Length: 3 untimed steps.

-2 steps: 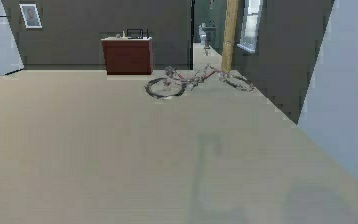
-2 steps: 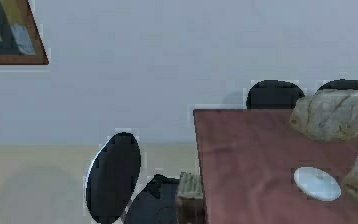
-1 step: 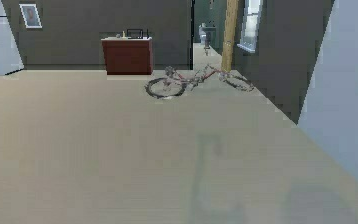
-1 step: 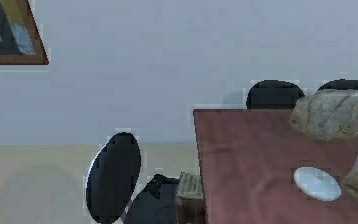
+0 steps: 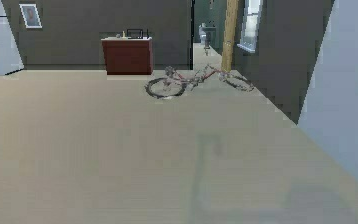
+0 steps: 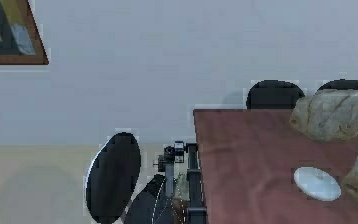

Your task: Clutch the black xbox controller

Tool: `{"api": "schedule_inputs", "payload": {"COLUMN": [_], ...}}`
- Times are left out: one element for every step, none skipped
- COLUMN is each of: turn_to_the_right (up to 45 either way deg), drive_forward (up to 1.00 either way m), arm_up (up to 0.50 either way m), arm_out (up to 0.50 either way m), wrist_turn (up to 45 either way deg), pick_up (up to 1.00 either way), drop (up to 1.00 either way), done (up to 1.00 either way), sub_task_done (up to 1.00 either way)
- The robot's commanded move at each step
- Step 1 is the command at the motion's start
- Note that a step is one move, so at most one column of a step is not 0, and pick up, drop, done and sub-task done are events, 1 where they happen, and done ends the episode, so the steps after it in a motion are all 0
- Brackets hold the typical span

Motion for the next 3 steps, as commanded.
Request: {"api": "schedule_inputs", "payload": {"turn_to_the_right": [0.0, 0.0, 0.0], "drive_forward": [0.00, 0.00, 0.00], "arm_up": [0.00, 0.00, 0.00], "arm_out": [0.00, 0.00, 0.00], "wrist_turn": [45.0, 45.0, 45.0], "pick_up": [0.00, 0.00, 0.00], "drop": [0.00, 0.00, 0.00], "done": [0.00, 0.00, 0.00], "sub_task_done": [0.00, 0.00, 0.00]}}
